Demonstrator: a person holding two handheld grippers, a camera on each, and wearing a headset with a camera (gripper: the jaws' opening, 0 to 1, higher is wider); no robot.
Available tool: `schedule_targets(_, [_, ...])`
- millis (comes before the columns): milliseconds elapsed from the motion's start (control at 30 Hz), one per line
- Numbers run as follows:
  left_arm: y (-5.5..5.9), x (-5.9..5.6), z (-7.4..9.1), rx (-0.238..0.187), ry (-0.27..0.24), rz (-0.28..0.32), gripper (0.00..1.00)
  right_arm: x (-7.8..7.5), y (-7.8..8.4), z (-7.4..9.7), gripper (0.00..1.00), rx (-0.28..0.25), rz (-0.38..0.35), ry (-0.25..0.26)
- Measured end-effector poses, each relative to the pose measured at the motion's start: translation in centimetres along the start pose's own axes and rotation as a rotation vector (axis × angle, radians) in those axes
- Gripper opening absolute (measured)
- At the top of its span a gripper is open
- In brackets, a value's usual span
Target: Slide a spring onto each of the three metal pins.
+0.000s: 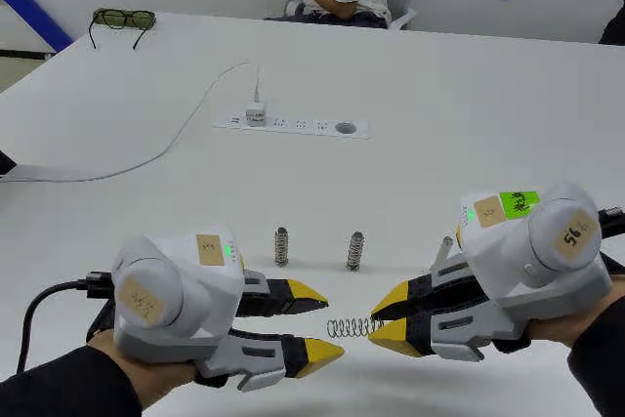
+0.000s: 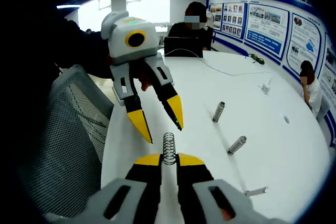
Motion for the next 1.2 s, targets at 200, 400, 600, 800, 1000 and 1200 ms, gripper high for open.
schedule_targets(200, [0.1,-0.3,-0.2,0.018,0.018,-0.018,0.27,0.1,-0.1,0.0,0.11,-0.003,-0.003,-0.019])
schedule_targets(400, [0.1,-0.6,-0.4,0.029,0.032,-0.037,0.24,0.3,-0.2,0.1,0.11,-0.002,-0.001,-0.032])
schedule_targets(600, [0.1,-0.8,-0.6,0.033,0.045,-0.054,0.18,0.7,-0.4,0.0,0.11,-0.001,-0.005,-0.055])
schedule_targets(800, [0.2,-0.9,-0.7,0.044,0.052,-0.076,0.14,0.8,-0.4,0.0,0.11,0.005,-0.016,-0.071])
schedule_targets(1000, [0.3,-1.1,-0.8,0.050,0.052,-0.103,0.13,0.9,-0.7,0.1,0.11,-0.006,-0.030,-0.078])
schedule_targets(1200, [0.2,-1.1,-0.8,0.048,0.052,-0.116,0.11,0.8,-1.1,0.3,0.11,-0.021,-0.035,-0.079])
Point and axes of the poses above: the centre of the closed fingertips' face, and the gripper's own axes: z roughly backward along the fingers, x roughly to its left, y roughly out of its underside, the point moved 10 cm from there along z, roughly backward along the fingers, and after that the axes turned 2 degrees about x, right-handed, at the moved point
